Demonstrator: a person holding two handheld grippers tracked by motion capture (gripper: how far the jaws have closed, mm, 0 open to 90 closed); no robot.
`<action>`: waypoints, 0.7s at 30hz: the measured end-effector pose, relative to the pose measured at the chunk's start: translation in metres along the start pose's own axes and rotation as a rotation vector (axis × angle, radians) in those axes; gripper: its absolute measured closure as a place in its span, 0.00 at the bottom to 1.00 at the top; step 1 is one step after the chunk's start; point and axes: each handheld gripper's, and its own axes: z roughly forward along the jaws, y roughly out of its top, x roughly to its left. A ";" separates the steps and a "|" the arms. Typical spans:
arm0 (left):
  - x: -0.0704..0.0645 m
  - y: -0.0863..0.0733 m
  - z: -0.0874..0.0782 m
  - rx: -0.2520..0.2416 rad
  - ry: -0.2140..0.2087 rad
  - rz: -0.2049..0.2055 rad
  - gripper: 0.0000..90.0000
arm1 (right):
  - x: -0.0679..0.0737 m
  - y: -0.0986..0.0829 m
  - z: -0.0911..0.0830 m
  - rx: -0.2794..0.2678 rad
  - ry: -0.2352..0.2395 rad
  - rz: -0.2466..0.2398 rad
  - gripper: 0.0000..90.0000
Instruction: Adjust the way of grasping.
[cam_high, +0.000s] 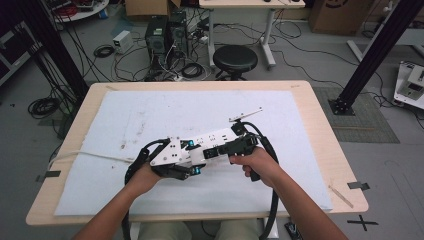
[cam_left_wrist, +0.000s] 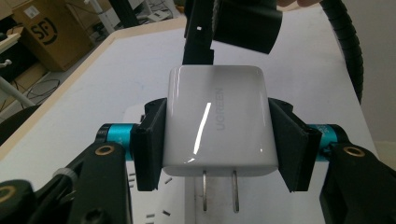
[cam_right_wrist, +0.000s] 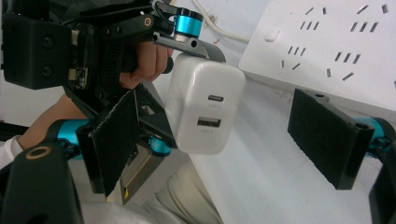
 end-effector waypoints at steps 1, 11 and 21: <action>0.000 0.000 0.001 -0.004 0.000 0.002 0.47 | -0.001 0.000 0.001 0.002 0.006 -0.002 0.21; -0.001 0.003 0.006 -0.011 -0.010 0.000 0.47 | -0.005 0.002 0.006 -0.003 0.042 0.028 0.34; -0.002 0.003 0.007 -0.012 -0.014 0.008 0.47 | -0.011 0.000 0.014 0.012 0.102 0.059 0.58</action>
